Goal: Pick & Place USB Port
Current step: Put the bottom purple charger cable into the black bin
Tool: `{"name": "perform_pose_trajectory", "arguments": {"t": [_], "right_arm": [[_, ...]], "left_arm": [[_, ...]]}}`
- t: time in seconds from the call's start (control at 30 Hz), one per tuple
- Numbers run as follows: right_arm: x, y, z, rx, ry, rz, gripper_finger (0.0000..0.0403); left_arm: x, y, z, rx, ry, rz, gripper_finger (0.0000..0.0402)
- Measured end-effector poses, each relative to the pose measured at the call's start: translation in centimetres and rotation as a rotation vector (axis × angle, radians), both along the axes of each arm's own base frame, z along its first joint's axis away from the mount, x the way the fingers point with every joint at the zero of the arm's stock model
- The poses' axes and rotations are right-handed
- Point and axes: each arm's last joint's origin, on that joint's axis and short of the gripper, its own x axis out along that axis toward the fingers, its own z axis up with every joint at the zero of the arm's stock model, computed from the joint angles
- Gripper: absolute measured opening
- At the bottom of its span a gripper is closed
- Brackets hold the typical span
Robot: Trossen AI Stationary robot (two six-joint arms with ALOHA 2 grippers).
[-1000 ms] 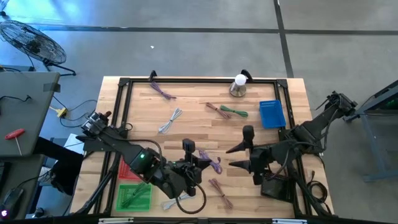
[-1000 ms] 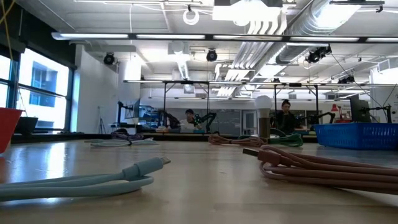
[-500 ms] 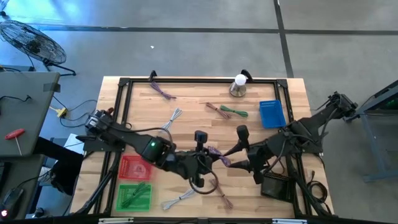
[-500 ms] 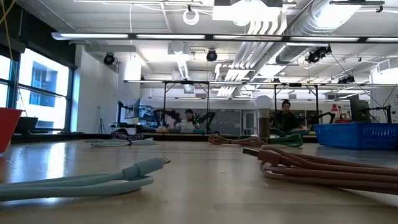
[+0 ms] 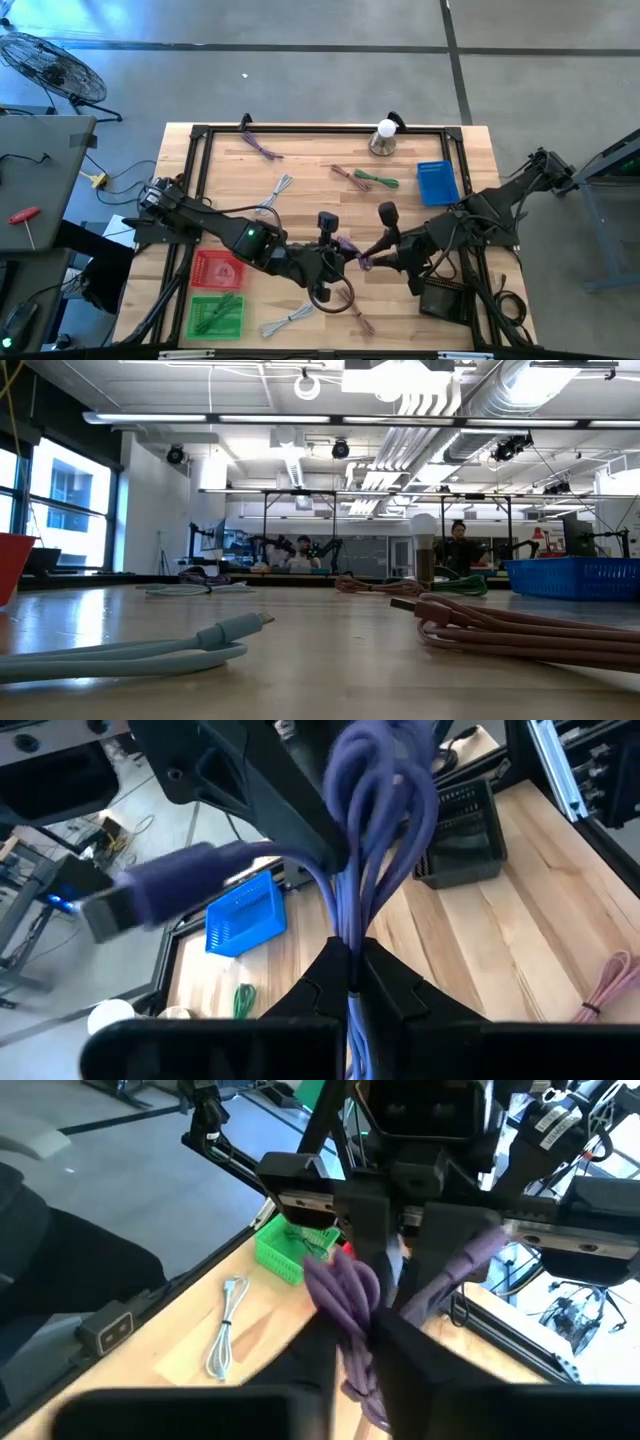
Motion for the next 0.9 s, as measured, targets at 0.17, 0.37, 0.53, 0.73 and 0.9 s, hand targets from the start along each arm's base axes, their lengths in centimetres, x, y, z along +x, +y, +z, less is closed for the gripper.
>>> {"name": "perform_pose_trajectory", "arguments": {"t": [0.17,0.37,0.53,0.73,0.9], "right_arm": [[0.0,0.0,0.0,-0.02,-0.002,-0.018,0.0021],[-0.3,0.0,-0.4,-0.065,0.021,-0.091,0.001],[-1.8,-0.1,-0.8,-0.132,0.07,-0.24,0.0008],[-5.0,-0.1,-0.3,-0.019,0.168,-0.363,0.0008],[-7.2,0.8,0.7,0.147,0.282,-0.346,0.0008]], "left_arm": [[0.0,0.0,0.0,-0.01,0.0,0.0,0.0048],[-0.2,0.1,-0.2,-0.063,0.014,0.042,0.0121],[-0.6,0.4,-0.8,-0.065,0.072,0.093,0.018],[-1.1,0.6,-1.5,-0.074,0.135,0.131,0.0213],[-1.2,0.7,-1.7,-0.084,0.152,0.144,0.0215]]}}
